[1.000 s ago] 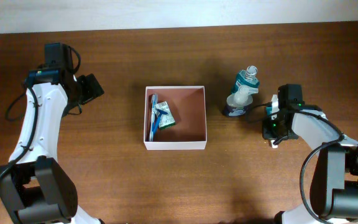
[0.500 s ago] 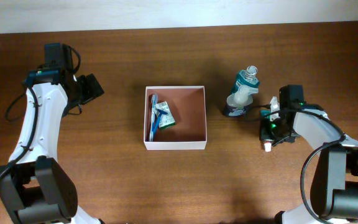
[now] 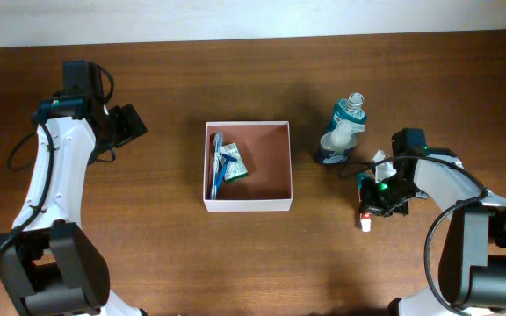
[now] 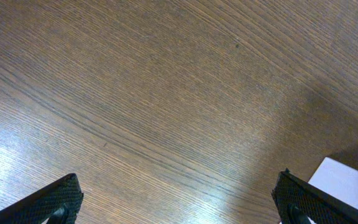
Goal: Pack container
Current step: 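Lift the Colgate tube with right gripper off the table, then carry the tube with right gripper over the pink box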
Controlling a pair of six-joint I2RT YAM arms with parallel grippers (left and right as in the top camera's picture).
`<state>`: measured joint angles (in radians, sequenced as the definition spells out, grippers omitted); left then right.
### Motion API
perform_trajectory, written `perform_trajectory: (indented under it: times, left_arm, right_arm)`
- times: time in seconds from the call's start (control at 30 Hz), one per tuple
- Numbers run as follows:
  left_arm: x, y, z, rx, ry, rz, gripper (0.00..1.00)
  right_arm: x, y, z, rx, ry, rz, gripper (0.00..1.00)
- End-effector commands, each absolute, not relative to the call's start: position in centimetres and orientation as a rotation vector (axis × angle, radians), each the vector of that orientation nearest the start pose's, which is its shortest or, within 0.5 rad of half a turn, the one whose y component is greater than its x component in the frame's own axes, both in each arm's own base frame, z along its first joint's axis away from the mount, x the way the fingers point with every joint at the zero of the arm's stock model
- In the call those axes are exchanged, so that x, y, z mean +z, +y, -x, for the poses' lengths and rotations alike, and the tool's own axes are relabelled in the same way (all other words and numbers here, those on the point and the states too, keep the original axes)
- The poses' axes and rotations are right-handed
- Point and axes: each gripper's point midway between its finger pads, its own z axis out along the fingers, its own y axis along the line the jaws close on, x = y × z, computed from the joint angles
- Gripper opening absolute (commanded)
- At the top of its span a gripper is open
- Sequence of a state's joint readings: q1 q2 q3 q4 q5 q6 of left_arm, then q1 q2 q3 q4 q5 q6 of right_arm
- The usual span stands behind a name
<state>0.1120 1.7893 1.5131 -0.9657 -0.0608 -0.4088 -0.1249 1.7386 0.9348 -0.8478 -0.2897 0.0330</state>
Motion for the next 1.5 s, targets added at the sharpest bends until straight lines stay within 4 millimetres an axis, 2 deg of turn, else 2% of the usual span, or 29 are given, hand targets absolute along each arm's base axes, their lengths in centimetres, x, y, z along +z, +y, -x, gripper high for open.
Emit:
perform_trajectory:
  times: [0.0,0.1,0.2,0.33,0.47,0.7,0.83,1.03,1.23,1.47]
  left_arm:
    - [14.3,5.9,-40.7,0.020,2.674,0.727,0.99]
    - [14.3,5.9,-40.7,0.020,2.674,0.727,0.99]
    - [14.3,5.9,-40.7,0.020,2.674,0.727,0.99]
    - [14.3,5.9,-40.7,0.020,2.674,0.727,0.99]
    - [14.3,5.9,-40.7,0.020,2.674,0.727,1.00]
    - [14.3,5.9,-40.7,0.020,2.674,0.727,0.99]
    - [14.3,5.9,-40.7,0.020,2.674,0.727,0.99]
    - [14.3,5.9,-40.7,0.020,2.674,0.727,0.99]
    - [14.3,5.9,-40.7,0.020,2.674,0.727,0.99]
    - [14.3,5.9,-40.7,0.020,2.674,0.727,0.99]
  right_arm:
    - [-0.7,2.2,-24.7,0.511,3.220,-0.313,0.04]
    - [-0.2,2.2,-24.6,0.510,3.215,-0.301,0.04]
    - [1.4,2.3,-24.8,0.506,3.173,-0.285,0.04]
    - [4.9,2.9,-24.7,0.503,3.086,-0.253,0.04]
    - [8.6,4.4,-23.8,0.493,2.997,-0.217,0.04]
    - [13.0,9.5,-22.5,0.558,2.860,-0.118,0.04]
    - [14.3,13.2,-23.0,0.637,2.788,-0.073,0.04]
    - [15.0,18.0,-24.0,0.735,2.716,-0.053,0.04]
    - [16.2,21.1,-25.2,0.783,2.682,-0.028,0.04]
    - [18.6,23.4,-28.1,0.723,2.670,0.002,0.04]
